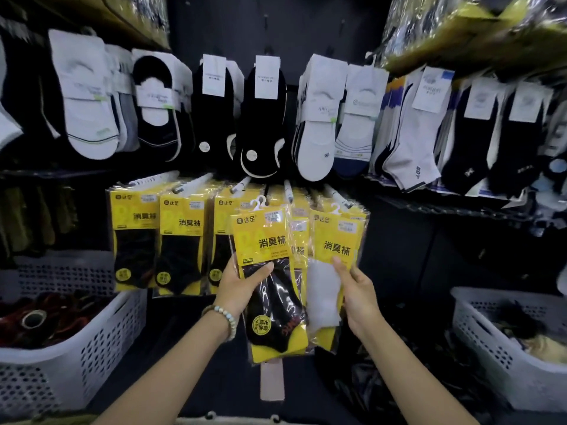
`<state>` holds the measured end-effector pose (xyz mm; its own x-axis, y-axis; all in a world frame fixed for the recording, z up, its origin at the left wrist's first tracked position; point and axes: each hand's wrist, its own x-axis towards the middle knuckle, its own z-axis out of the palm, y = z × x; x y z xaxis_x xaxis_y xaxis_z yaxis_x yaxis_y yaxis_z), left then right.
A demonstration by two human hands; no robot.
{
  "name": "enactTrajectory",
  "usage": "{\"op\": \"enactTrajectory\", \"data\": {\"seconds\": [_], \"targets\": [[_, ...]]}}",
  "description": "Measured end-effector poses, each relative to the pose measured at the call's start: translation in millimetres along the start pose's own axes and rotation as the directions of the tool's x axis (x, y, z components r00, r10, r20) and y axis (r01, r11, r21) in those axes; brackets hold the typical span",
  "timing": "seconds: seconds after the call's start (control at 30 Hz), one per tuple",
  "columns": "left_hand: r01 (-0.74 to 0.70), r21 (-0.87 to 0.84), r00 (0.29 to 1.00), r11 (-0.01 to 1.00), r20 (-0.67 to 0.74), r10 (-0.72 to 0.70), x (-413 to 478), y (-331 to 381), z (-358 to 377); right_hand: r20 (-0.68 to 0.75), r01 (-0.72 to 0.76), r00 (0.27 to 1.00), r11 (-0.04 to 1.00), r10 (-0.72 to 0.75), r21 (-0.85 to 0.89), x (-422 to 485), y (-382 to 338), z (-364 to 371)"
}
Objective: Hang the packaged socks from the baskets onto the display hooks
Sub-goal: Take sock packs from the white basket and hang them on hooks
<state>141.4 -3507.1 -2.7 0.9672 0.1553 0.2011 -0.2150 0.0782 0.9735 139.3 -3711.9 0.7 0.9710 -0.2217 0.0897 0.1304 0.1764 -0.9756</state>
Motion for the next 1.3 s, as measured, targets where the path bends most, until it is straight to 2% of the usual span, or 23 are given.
{"op": "enactTrajectory", "data": {"seconds": [0.17, 0.33, 0.53, 0.63, 0.83, 1.0, 1.1, 1.17, 1.3], "targets": [[-0.047, 0.014, 0.998, 0.999, -0.042, 0.047, 19, 11, -5, -0.102, 0.169, 0.979, 0.983, -0.175, -0.068, 24, -15, -37], [-0.072, 0.005, 0.994, 0.997, -0.078, 0.073, 32, 21, -7, -0.121, 0.144, 0.983, 0.990, -0.141, 0.014, 49, -13, -50], [-0.083, 0.019, 0.994, 0.996, -0.072, 0.084, 43, 28, -5, 0.015, 0.116, 0.993, 0.993, -0.116, -0.021, 78, -8, -46], [-0.096, 0.013, 0.994, 0.995, -0.060, 0.097, 48, 29, -6, 0.032, 0.098, 0.995, 0.994, -0.097, -0.050, 96, -3, -45], [-0.123, 0.024, 0.989, 0.992, -0.080, 0.125, 56, 31, -4, -0.148, 0.093, 0.983, 0.990, -0.108, -0.105, 133, 10, -31], [-0.084, 0.041, 0.992, 0.996, -0.087, 0.088, 58, 27, -4, -0.395, 0.019, 0.913, 0.976, -0.105, -0.215, 154, 18, -18], [-0.060, 0.050, 0.995, 0.997, -0.078, 0.064, 55, 24, -6, -0.484, -0.025, 0.870, 0.971, -0.096, -0.238, 147, 23, -22], [-0.048, 0.046, 0.997, 0.998, -0.057, 0.051, 51, 23, -6, -0.474, 0.003, 0.872, 0.971, -0.119, -0.238, 131, 26, -24], [0.003, 0.008, 1.000, 1.000, -0.001, -0.003, 40, 18, 3, -0.294, 0.124, 0.937, 0.967, -0.188, -0.225, 81, 21, -16]]}}
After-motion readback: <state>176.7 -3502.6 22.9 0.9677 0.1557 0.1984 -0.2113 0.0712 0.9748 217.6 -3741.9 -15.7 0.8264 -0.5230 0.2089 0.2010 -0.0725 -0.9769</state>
